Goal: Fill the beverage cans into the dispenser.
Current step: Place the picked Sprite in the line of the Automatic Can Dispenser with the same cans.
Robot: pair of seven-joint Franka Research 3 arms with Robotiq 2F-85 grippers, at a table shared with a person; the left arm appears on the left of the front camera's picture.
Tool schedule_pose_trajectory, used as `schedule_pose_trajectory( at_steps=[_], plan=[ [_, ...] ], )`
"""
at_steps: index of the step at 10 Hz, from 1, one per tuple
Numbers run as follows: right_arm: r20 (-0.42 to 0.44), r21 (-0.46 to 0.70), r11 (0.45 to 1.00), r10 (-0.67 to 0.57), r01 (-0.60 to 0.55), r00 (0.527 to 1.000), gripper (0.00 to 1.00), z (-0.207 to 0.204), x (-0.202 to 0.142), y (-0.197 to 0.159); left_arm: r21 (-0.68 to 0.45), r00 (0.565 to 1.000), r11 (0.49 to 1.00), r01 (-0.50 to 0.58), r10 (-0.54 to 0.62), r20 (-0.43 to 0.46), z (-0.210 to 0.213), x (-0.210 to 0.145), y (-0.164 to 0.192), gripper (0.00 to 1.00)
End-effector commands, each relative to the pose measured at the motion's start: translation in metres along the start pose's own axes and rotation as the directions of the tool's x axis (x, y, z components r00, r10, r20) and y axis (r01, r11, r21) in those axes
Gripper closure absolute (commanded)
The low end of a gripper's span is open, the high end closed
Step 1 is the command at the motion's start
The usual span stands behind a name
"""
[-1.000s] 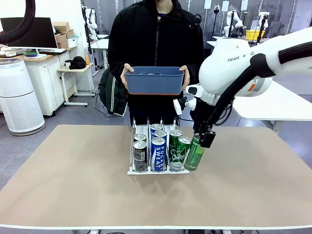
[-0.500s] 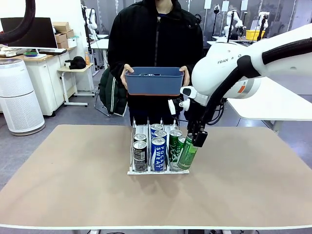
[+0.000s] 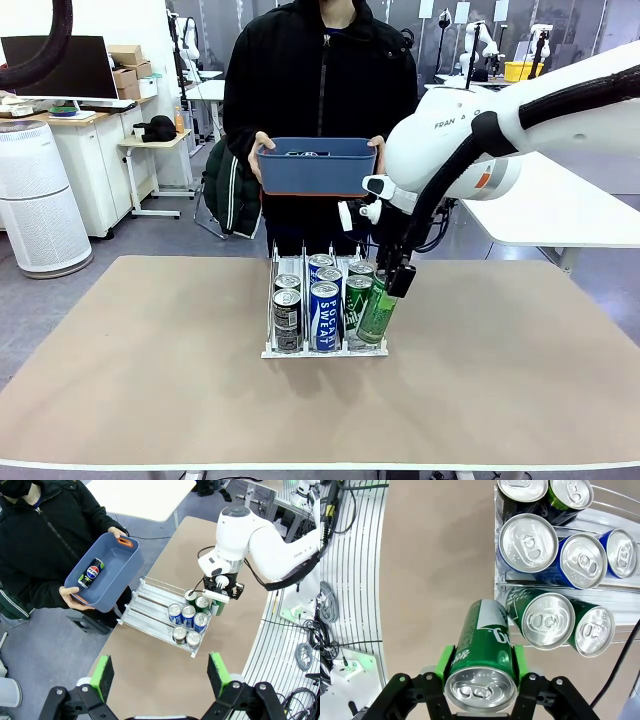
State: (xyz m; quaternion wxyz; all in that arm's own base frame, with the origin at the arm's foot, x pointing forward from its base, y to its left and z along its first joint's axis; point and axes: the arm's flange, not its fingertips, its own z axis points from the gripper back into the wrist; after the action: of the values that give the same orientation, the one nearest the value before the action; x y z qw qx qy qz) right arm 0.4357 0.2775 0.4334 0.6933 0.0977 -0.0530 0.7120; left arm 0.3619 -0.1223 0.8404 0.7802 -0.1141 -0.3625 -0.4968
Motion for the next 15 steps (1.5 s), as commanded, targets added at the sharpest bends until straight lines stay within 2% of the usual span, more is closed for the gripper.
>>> schedule_pose_trajectory(
  at_steps=[1, 9, 15],
  plan=[
    [0.004, -0.050, 0.999, -0.001, 0.001, 1.000, 0.42, 0.001, 0.010, -0.015, -0.005, 1.000, 1.000, -0.007, 0.007, 0.005, 0.001, -0.001, -0.001, 0.00],
    [-0.059, -0.148, 0.988, -0.045, 0.036, 0.997, 0.42, -0.007, 0.025, -0.041, -0.005, 1.000, 1.000, -0.007, 0.007, 0.005, 0.001, -0.001, -0.001, 0.00],
    [-0.121, -0.073, 0.997, 0.024, -0.033, 0.992, 0.42, -0.033, 0.020, -0.032, -0.005, 1.000, 1.000, -0.007, 0.007, 0.005, 0.001, -0.001, -0.001, 0.00]
  ],
)
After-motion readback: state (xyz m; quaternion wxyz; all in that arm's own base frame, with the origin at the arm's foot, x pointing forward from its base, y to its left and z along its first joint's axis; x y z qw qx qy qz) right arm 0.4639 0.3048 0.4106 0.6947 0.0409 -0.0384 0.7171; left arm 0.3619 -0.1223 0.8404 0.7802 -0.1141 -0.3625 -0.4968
